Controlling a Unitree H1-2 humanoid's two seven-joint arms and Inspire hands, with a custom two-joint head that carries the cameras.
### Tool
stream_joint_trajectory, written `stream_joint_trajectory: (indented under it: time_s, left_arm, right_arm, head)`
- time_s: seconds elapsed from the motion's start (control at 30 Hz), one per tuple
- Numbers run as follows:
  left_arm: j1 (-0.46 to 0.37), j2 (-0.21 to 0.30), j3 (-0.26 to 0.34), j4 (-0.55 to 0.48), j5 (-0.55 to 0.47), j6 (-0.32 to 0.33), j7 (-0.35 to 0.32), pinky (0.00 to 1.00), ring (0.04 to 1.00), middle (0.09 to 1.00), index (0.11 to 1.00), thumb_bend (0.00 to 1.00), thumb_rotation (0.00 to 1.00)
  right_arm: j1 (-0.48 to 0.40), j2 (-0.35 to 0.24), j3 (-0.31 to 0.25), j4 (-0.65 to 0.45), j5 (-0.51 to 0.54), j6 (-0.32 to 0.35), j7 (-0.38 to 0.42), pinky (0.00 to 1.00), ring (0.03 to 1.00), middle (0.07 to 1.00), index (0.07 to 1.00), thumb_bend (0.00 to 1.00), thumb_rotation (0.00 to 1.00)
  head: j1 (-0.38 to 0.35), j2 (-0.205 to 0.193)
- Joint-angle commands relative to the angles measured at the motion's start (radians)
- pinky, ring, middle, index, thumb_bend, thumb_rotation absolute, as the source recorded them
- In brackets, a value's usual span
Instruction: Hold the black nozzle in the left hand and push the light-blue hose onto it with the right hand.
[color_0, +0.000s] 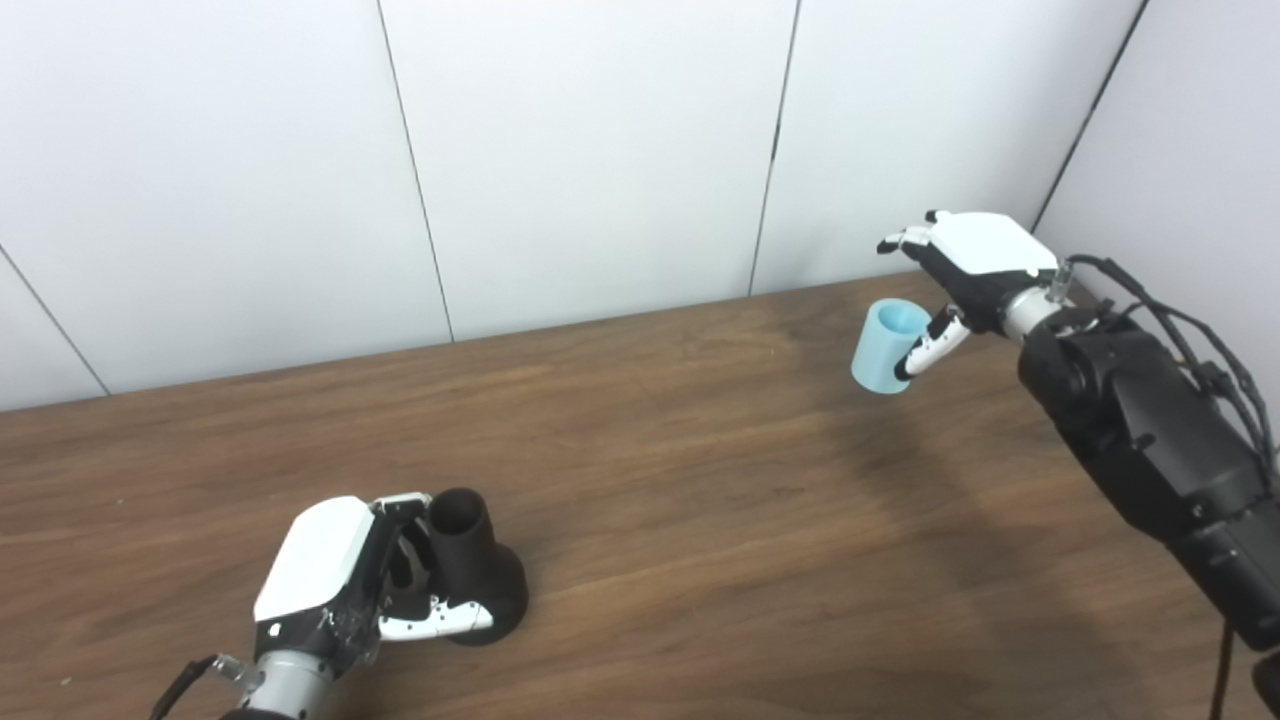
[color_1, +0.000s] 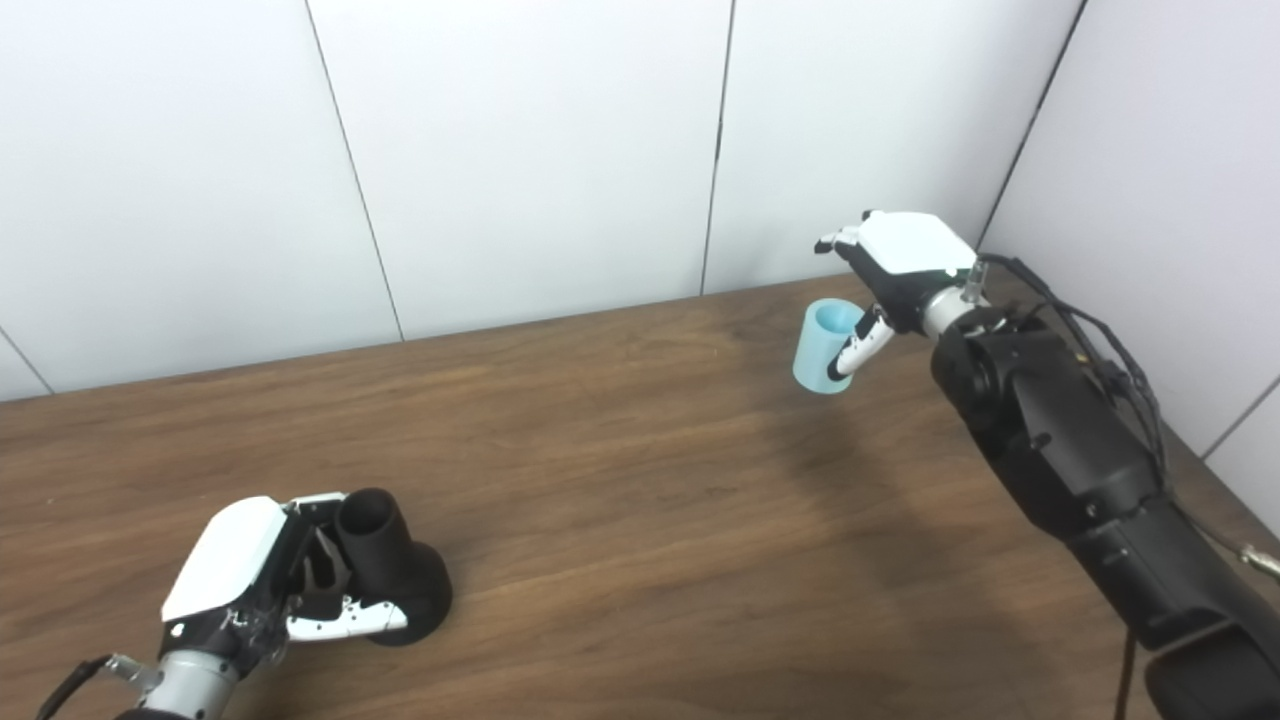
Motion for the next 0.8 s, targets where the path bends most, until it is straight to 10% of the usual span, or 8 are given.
stream_joint_trajectory:
  time_s: [0.0, 0.77]
  left_arm:
    - [0.003, 0.023, -0.003, -0.008, 0.023, 0.016, -0.034, 0.2, 0.31, 0.475, 0.485, 0.53, 0.0]
    - [-0.01, 0.049, -0.01, 0.008, 0.04, -0.008, -0.041, 0.26, 0.339, 0.394, 0.505, 0.52, 0.0]
  right_arm:
    - [-0.057, -0.031, -0.006, 0.021, -0.003, -0.006, -0.003, 0.95, 1.0, 0.932, 0.876, 0.94, 0.22]
    - [-0.104, 0.043, 0.023, 0.192, 0.09, -0.015, -0.047, 0.7, 0.83, 0.855, 0.848, 0.9, 0.1]
  head:
    - [0.0, 0.003]
    - [-0.021, 0.008]
